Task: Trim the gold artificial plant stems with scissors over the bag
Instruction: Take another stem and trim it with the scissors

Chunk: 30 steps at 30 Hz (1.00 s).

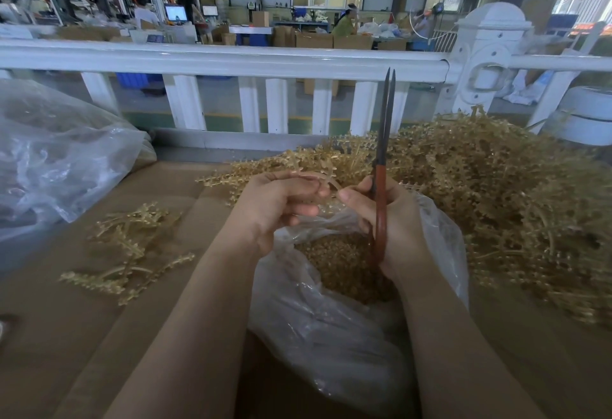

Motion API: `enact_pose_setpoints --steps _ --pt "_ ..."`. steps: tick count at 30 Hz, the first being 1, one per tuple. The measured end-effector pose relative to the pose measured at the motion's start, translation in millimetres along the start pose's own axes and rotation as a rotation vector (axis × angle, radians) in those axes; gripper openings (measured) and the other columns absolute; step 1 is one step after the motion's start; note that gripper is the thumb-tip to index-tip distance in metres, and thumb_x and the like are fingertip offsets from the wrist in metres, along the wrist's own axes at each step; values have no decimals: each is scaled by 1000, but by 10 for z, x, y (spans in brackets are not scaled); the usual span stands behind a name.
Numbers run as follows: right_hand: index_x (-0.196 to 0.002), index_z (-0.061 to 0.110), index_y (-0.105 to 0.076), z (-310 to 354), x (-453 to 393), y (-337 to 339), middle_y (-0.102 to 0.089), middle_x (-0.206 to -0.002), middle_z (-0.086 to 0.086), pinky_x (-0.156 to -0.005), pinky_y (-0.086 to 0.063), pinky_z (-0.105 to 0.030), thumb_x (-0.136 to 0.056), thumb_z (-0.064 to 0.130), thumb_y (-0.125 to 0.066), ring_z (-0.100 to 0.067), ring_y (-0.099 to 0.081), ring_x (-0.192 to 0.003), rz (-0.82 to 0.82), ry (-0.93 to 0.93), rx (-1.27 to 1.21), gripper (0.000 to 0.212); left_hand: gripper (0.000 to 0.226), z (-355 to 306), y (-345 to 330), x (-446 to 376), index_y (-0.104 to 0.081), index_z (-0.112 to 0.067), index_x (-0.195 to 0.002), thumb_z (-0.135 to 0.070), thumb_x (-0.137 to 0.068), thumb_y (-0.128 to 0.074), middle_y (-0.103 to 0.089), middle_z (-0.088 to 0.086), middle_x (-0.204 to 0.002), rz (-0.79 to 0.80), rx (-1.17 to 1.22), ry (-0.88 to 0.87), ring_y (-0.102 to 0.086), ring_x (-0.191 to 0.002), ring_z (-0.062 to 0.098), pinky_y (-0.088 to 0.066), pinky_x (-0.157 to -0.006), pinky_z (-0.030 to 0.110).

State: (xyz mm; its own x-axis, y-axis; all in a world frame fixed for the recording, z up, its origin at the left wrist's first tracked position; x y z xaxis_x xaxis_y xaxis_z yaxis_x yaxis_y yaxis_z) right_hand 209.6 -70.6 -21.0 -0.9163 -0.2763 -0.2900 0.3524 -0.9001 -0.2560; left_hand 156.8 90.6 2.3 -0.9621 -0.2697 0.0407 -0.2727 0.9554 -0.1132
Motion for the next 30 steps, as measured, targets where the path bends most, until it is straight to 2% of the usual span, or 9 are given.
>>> enact_pose_setpoints --steps 4,8,10,14,16,20,23,28,30 --pt "-82 14 -57 -54 -22 39 -53 -63 8 -52 -43 -11 -81 3 -79 -1 -52 -51 -27 -25 5 24 13 -7 -8 19 -74 -13 -88 -10 -87 -61 -77 3 -91 84 -1 58 -58 -50 8 -38 -43 15" --pt "-86 12 -55 -21 -1 27 -45 -63 -2 -47 -34 -21 -68 17 -81 -14 -40 -49 -4 -60 -74 32 23 -1 23 26 -75 -15 -82 -2 -84 -57 -75 0 -86 106 -7 67 -48 -51 6 -32 -42 15" --pt "-88 12 -54 -5 2 27 -43 -63 -5 -47 -29 -26 -67 20 -80 -17 -36 -50 12 -58 -95 34 25 -2 36 22 -78 -15 -80 0 -82 -57 -70 -2 -79 115 -30 57 -46 -53 6 -33 -46 16" --pt "-86 13 -54 7 5 33 -44 -63 -1 -45 -33 -22 -69 19 -79 -14 -38 -49 33 -56 -116 31 31 -18 13 37 -78 -20 -74 0 -83 -56 -68 -3 -71 202 -43 20 -55 -62 8 -42 -58 21" --pt "-86 13 -54 5 5 38 -44 -63 -1 -45 -33 -22 -69 18 -78 -14 -37 -50 47 -50 -110 30 30 -17 2 42 -78 -20 -78 -3 -86 -56 -67 -3 -71 231 -11 17 -58 -63 9 -44 -58 21" --pt "-87 14 -55 -12 -1 34 -50 -72 -17 -47 -29 -25 -74 18 -84 -14 -34 -49 74 -60 -81 33 15 -16 -11 38 -79 -21 -76 -26 -81 -66 -68 -3 -72 215 23 26 -56 -64 10 -44 -62 22" --pt "-87 15 -56 -23 4 16 -64 -71 -6 -46 -32 -21 -73 17 -82 -10 -38 -46 91 -70 -71 30 17 -14 -8 32 -78 -19 -79 -33 -69 -75 -68 -3 -72 161 13 0 -58 -65 9 -45 -65 24" --pt "-89 10 -55 15 13 1 -54 -59 5 -47 -36 -16 -71 14 -87 -7 -47 -46 95 -57 -90 37 18 -41 -14 30 -80 -20 -83 -24 -66 -79 -73 -1 -79 131 -4 -103 -64 -74 9 -47 -74 24" --pt "-91 8 -54 32 15 -6 -60 -64 3 -50 -42 -13 -70 15 -83 -3 -53 -48 92 -39 -122 37 16 -56 -14 29 -81 -24 -82 -24 -66 -78 -74 -1 -81 126 -13 -142 -66 -76 8 -46 -77 25"
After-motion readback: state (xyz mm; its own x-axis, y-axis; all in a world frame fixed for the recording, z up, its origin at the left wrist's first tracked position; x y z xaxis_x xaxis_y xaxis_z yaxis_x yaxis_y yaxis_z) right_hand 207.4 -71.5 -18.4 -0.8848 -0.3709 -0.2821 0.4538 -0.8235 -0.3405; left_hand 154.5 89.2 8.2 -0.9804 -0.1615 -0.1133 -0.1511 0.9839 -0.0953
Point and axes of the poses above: each hand's wrist, its own x-axis away from the middle knuckle, its own y-axis out of the back of the hand, z = x × y, the point moved 3 cm from there along -x, towards the middle knuckle
